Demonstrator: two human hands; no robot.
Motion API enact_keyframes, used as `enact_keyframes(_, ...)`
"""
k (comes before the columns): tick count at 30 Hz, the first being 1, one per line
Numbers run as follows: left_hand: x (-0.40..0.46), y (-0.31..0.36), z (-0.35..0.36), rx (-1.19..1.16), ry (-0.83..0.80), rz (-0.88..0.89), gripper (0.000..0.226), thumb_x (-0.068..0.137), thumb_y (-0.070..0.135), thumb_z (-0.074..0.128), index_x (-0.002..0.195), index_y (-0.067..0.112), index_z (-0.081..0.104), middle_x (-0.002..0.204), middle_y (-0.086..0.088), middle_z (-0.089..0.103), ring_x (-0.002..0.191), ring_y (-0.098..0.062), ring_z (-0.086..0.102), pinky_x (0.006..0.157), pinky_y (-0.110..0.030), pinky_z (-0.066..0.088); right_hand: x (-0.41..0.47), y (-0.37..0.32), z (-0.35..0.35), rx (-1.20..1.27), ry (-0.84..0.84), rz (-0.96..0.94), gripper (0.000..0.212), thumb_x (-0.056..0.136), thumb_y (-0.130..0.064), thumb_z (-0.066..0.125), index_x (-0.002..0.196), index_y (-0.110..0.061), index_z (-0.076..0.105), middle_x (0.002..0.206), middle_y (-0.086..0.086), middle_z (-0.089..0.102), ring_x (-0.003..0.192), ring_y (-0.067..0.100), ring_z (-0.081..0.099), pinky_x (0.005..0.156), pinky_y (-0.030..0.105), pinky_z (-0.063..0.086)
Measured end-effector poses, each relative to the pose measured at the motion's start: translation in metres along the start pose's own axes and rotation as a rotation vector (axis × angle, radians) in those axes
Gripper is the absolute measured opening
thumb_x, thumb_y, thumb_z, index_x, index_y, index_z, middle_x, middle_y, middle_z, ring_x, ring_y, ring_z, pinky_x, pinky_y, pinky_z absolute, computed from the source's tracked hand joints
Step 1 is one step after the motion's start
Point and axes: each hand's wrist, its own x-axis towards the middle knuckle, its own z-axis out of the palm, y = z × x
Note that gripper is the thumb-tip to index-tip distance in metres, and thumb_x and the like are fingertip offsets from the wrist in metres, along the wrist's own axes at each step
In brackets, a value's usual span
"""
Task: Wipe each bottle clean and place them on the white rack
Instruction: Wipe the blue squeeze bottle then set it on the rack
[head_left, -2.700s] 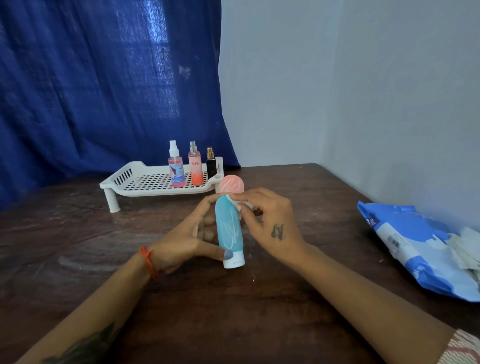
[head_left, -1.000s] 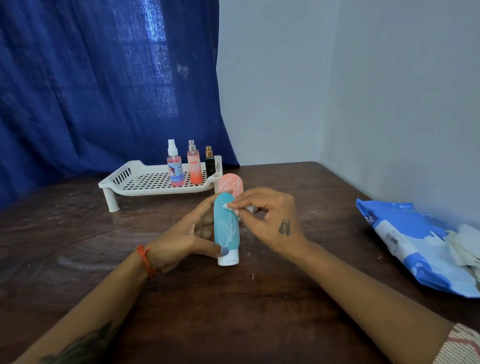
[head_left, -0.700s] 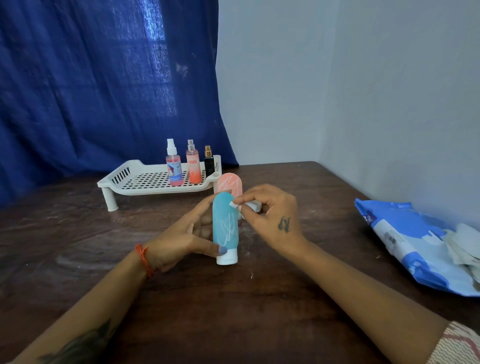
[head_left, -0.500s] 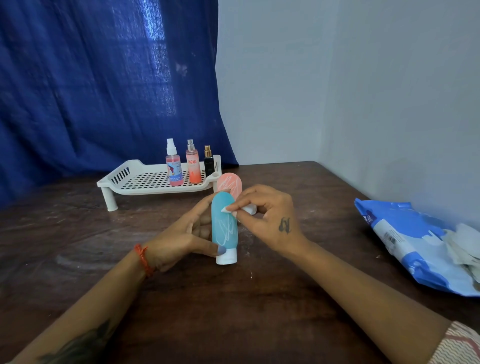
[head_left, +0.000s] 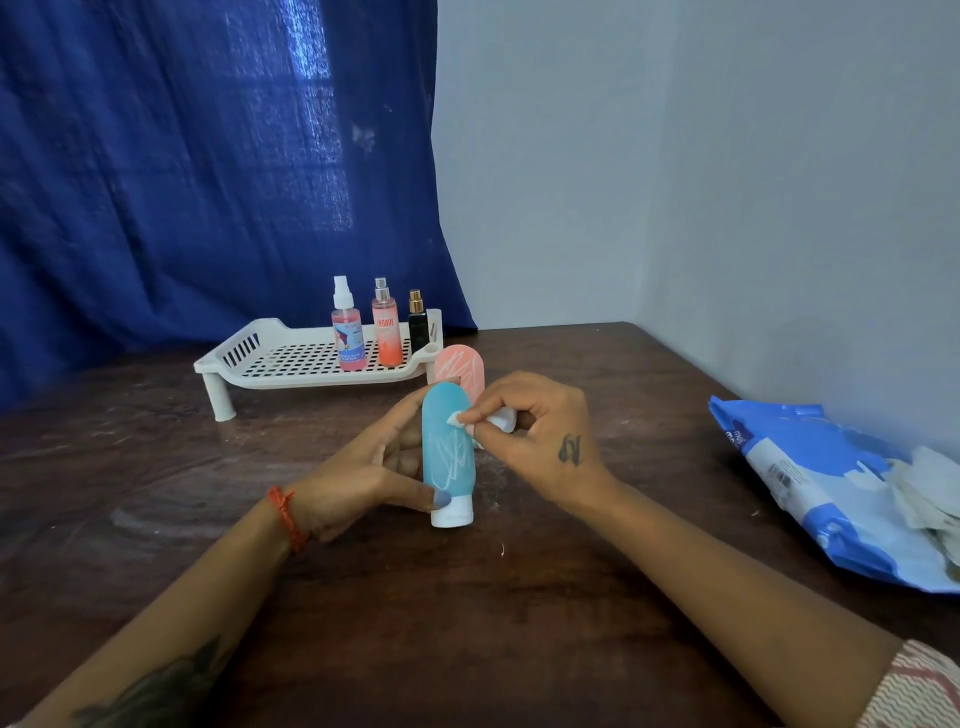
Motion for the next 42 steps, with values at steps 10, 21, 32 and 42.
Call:
enact_keyframes(10, -0.0003, 0.0, -0.0001, -0.013, -0.013, 0.014, 0.092, 0.063, -0.008, 0.068, 0.134, 0.039, 0.032, 0.126, 0.0, 0.062, 0.115, -0.02, 0.06, 0.086, -0.03, 0.054, -0.003, 0.0028, 0.0031, -0.063, 0.052, 0.038, 0.013, 0.076, -0.022, 0.069, 0.084, -0.012, 0.073, 0.083, -0.002, 0.07, 0.075, 0.004, 0.062, 0.067, 0.01, 0.05)
enact_keyframes(21, -0.0007, 0.0015, 0.0003, -0.013, -0.021, 0.018, 0.096, 0.065, -0.009, 0.071, 0.137, 0.038, 0.028, 0.128, 0.001, 0.059, 0.114, -0.017, 0.061, 0.084, -0.027, 0.054, -0.003, 0.0031, 0.0016, -0.075, 0.003, 0.038, 0.009, 0.071, -0.02, 0.07, 0.075, -0.012, 0.072, 0.075, -0.002, 0.069, 0.068, -0.004, 0.057, 0.064, 0.005, 0.046)
enact_keyframes(32, -0.0015, 0.0026, 0.0006, -0.031, -0.013, 0.03, 0.09, 0.063, -0.007, 0.066, 0.131, 0.041, 0.033, 0.127, 0.003, 0.059, 0.114, -0.015, 0.06, 0.083, -0.026, 0.054, -0.0024, -0.0016, 0.0023, -0.002, -0.063, 0.05, 0.012, 0.073, -0.02, 0.071, 0.077, -0.009, 0.072, 0.078, -0.013, 0.063, 0.074, -0.003, 0.06, 0.065, 0.006, 0.048)
enact_keyframes(42, -0.0023, 0.0008, 0.0002, -0.026, -0.011, 0.016, 0.091, 0.064, -0.004, 0.068, 0.134, 0.042, 0.031, 0.136, 0.001, 0.052, 0.12, -0.016, 0.056, 0.092, -0.031, 0.052, -0.0022, 0.001, 0.0021, 0.012, -0.01, 0.215, 0.007, 0.078, -0.015, 0.073, 0.085, -0.013, 0.072, 0.085, -0.007, 0.067, 0.078, 0.006, 0.063, 0.071, 0.015, 0.053)
